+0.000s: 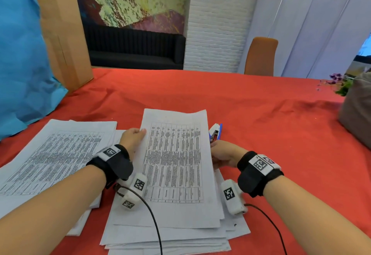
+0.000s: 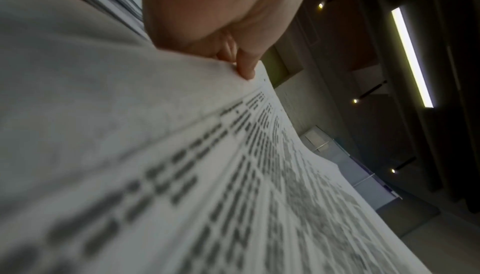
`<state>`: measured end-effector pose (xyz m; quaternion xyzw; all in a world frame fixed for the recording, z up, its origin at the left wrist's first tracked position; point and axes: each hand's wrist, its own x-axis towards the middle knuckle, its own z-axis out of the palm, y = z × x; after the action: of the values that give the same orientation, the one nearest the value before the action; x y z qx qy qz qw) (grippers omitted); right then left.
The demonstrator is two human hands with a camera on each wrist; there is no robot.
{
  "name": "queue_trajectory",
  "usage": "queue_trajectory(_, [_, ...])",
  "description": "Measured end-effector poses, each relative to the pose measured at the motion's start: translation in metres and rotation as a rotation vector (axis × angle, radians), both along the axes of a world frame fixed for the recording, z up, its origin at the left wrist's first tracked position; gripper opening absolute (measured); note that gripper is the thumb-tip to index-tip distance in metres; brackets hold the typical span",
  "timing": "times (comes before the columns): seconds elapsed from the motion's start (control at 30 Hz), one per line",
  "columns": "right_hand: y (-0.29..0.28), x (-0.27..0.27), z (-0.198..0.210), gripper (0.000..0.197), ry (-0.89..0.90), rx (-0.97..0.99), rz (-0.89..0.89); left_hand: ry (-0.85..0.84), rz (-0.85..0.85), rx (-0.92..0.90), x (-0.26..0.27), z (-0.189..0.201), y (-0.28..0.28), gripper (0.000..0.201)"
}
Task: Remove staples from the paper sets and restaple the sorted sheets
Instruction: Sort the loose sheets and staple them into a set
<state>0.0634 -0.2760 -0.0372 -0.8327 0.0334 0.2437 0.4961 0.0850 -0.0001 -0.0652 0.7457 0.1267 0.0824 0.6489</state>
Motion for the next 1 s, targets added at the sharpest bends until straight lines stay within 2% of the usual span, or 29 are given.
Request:
queue_trajectory(0.07, [0.002,-0.001,-0.005,0.019,0.062,0.092,-0.006,0.029,-0.011,0.002,-0.002,0.0,-0.003,0.031])
queue_trajectory(0.13, [0.007,-0.002,-0.009,0.017,0.093,0.105,-0.009,0.033,-0.059,-0.01,-0.005,0.0,-0.009,0.03])
queue_trajectory(0.2, [0.013,-0.007,-0.007,0.012,0.086,0.014,0.024,0.012,-0.108,-0.046,-0.007,0.002,-0.013,0.019])
queue_trajectory(0.3, [0.013,-0.01,-0.003,0.021,0.027,-0.108,0.039,-0.007,-0.041,0.026,-0.005,0.003,-0.008,0.021])
queue_trajectory(0.37, [0.011,-0.011,0.001,0.026,0.005,-0.182,0.13,0.002,-0.012,0.026,-0.005,0.003,-0.006,0.019])
queue_trajectory(0.43, [0.008,-0.01,0.006,0.028,0.023,-0.233,0.242,0.012,-0.078,-0.038,-0.008,0.006,-0.009,0.016])
queue_trajectory(0.5, [0.004,-0.004,0.011,0.034,-0.055,-0.244,0.18,-0.048,-0.129,0.02,-0.01,0.013,-0.012,0.014])
queue_trajectory(0.53, [0.0,0.001,0.014,0.042,-0.122,-0.192,0.058,-0.12,-0.113,0.079,-0.01,0.019,-0.012,0.015])
queue_trajectory(0.6, [-0.009,0.009,0.024,0.065,-0.179,0.074,-0.183,-0.269,-0.042,0.136,-0.009,0.042,-0.012,0.014])
queue_trajectory(0.67, [-0.009,0.007,0.042,0.075,-0.157,0.335,-0.173,-0.402,-0.033,0.14,-0.011,0.072,-0.017,0.01])
queue_trajectory(0.7, [-0.005,0.006,0.049,0.078,-0.186,0.369,-0.115,-0.466,-0.044,0.14,-0.011,0.087,-0.02,0.009])
queue_trajectory(0.73, [0.001,0.004,0.058,0.07,-0.265,0.386,-0.069,-0.522,-0.049,0.147,-0.011,0.1,-0.022,0.008])
queue_trajectory(0.77, [0.007,0.004,0.066,0.053,-0.382,0.402,-0.064,-0.579,-0.042,0.153,-0.012,0.115,-0.025,0.007])
queue_trajectory(0.83, [0.019,0.004,0.092,0.021,-0.644,0.497,-0.164,-0.702,-0.017,0.166,-0.015,0.141,-0.029,0.008])
queue_trajectory(0.9, [0.021,0.007,0.121,0.02,-0.847,0.552,-0.246,-0.85,-0.014,0.219,-0.024,0.167,-0.034,0.013])
queue_trajectory(1.0, [0.022,0.01,0.144,0.027,-1.013,0.521,-0.208,-0.984,0.014,0.257,-0.034,0.186,-0.039,0.014])
